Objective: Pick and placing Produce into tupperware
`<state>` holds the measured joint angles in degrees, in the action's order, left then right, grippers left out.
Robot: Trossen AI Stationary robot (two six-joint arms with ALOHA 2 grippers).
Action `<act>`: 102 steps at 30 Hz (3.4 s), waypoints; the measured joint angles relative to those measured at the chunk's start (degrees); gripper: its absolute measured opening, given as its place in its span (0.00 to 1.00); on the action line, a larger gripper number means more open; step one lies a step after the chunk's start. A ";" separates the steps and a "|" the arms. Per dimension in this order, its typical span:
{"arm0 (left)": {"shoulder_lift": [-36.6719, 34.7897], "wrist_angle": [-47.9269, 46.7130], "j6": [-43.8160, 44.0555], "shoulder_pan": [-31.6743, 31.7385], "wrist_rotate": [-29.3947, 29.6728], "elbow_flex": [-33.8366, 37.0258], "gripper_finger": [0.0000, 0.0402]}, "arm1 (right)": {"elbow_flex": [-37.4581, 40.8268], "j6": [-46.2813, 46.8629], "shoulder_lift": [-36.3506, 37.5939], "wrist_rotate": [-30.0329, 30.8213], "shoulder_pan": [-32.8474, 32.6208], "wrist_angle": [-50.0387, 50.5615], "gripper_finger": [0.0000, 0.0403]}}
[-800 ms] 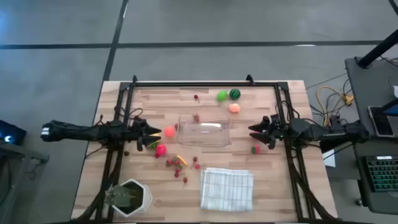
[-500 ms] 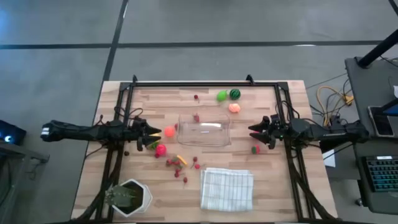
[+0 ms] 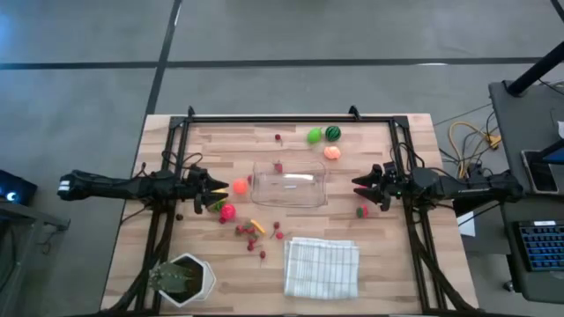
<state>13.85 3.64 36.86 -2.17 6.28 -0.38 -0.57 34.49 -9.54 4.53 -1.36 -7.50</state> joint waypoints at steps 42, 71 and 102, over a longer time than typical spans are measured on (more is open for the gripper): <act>0.00 0.00 0.00 0.00 0.00 0.00 0.61 | 0.00 0.01 0.01 0.01 0.01 0.01 0.59; 0.00 -0.01 -0.02 0.01 0.02 0.00 0.61 | -0.03 -0.22 -0.29 51.76 0.01 -2.22 0.59; 0.00 0.56 -0.02 0.00 0.21 0.00 0.61 | 0.01 -14.40 -4.11 33.93 -0.01 -19.91 0.59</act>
<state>13.85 4.20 36.84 -2.17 6.49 -0.38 -0.56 20.09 -13.65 38.46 -1.37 -27.41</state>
